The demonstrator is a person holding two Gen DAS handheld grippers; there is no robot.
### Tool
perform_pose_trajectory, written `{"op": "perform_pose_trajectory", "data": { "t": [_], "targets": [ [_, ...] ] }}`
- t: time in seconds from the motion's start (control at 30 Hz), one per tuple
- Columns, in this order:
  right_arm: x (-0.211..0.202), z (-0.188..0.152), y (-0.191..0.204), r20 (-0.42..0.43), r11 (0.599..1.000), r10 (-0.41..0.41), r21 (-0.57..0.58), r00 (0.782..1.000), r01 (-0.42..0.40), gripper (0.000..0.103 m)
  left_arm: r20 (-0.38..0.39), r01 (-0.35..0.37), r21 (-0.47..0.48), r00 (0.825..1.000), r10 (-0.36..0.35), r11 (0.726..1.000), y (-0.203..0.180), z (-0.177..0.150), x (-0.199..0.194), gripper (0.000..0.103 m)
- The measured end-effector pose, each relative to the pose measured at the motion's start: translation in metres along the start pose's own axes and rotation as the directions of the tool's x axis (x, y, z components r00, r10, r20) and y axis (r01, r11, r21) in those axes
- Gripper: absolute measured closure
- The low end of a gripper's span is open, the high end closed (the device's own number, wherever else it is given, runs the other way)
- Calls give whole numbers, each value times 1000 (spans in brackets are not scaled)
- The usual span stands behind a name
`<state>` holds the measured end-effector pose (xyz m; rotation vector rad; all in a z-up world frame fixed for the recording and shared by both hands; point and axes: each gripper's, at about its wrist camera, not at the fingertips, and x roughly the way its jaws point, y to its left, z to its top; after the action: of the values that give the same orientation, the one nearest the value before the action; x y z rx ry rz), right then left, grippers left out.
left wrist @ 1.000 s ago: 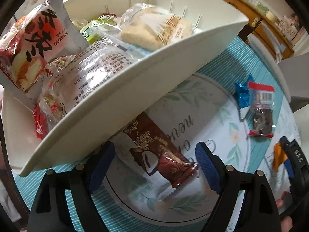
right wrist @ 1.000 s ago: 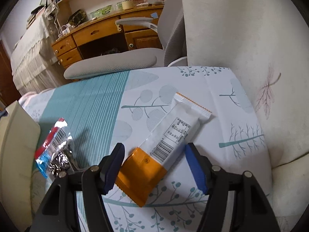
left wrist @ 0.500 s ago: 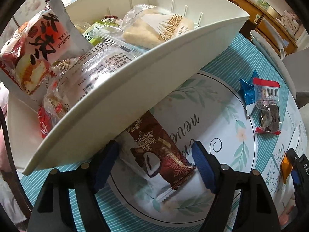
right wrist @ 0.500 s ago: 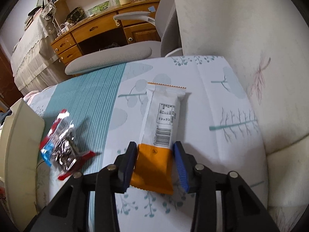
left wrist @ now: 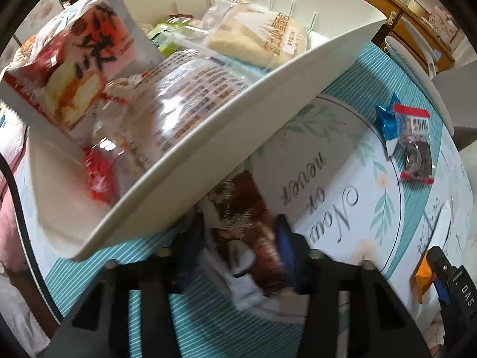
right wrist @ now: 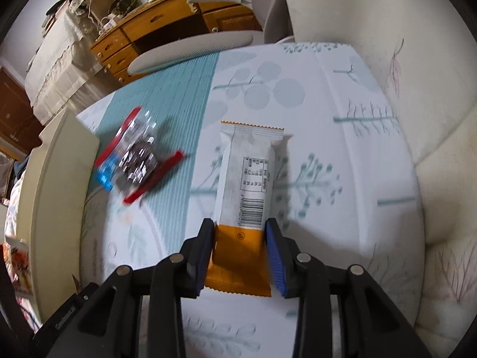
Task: Organize snacks
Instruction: 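Grasp the brown chocolate packet with left gripper while right grasps orange-white bar, then lift both held snacks and carry them over the white tray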
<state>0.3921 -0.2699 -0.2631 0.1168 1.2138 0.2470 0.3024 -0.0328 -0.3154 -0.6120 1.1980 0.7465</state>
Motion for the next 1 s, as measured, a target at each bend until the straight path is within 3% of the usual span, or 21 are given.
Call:
{"op": "perform_pose_trajectory", "data": {
  "t": [0.27,0.4,0.53,0.8,1.0],
  "targets": [
    [-23,-30,9,-69,999,41,-24,997,-43,68,-132,59,18,990,-56,998,30,-28,-10,67],
    [-39,-47,16,-85,997,59,-44,995,-63,68,-214,72,36,975,-63,997,48,-48,-18,68],
    [-52,-62,24,-105,994,81,-62,991,-88,68,-266,118,3,957,-113,993,71,-67,-33,68],
    [-78,-102,41,-134,987,128,-82,983,-139,68,-249,144,-3,958,-141,990,111,-82,-76,68],
    [-97,-116,54,-116,979,179,-72,977,-188,68,-205,139,-36,968,-144,990,140,-62,-111,68]
  ]
}}
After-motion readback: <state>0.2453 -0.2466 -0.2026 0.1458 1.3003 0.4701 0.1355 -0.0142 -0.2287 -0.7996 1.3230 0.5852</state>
